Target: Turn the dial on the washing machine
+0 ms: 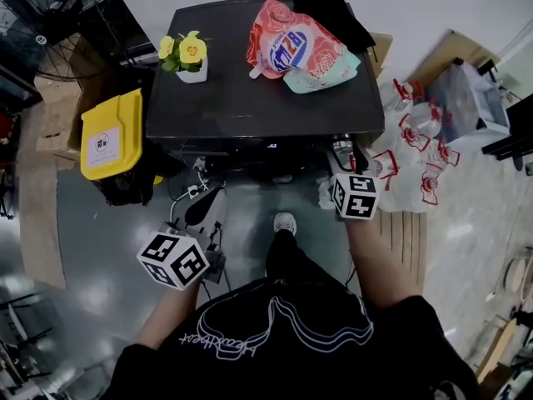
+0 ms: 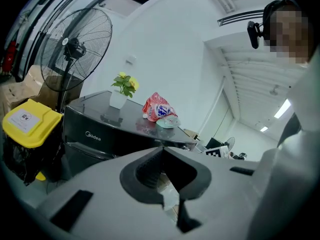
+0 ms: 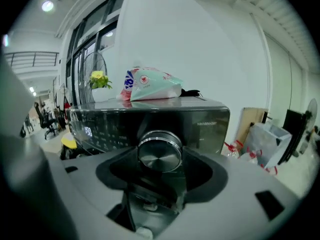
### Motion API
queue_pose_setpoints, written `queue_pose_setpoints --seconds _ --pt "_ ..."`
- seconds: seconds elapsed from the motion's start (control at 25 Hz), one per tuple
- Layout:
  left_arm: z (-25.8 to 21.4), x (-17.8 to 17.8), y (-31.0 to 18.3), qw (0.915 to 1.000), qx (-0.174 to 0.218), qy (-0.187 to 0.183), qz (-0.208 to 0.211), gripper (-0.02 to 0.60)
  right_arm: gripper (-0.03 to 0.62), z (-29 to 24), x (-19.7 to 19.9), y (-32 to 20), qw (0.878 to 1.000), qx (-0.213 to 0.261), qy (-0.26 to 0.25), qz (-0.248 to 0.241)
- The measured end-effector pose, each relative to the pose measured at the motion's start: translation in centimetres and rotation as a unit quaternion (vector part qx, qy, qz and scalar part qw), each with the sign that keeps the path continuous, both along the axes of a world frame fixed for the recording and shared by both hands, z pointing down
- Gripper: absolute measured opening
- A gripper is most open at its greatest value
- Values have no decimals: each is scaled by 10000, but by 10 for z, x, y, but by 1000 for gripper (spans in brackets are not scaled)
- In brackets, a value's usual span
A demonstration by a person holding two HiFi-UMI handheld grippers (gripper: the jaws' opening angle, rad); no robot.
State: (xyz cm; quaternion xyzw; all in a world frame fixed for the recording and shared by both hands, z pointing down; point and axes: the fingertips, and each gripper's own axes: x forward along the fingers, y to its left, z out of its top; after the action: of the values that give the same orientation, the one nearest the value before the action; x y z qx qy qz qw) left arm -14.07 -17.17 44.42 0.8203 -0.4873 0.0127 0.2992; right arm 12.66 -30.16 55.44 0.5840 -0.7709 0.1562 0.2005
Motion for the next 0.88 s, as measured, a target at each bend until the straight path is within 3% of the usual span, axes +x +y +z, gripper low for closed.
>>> queue_pose_setpoints --seconds 0.24,0.56,0.76,0.88 --pt "-9 7 -3 9999 77 56 106 5 281 3 3 1 9920 -352 -1196 173" --pt "-7 11 -8 9998 108 125 119 5 282 3 3 -1 9856 -441 -1625 170" --pt "-7 10 -7 9998 126 138 119 5 282 5 4 0 9756 -606 -2098 231" --pt "-7 10 -7 9998 123 152 97 5 282 6 4 0 9630 -740 -2574 290"
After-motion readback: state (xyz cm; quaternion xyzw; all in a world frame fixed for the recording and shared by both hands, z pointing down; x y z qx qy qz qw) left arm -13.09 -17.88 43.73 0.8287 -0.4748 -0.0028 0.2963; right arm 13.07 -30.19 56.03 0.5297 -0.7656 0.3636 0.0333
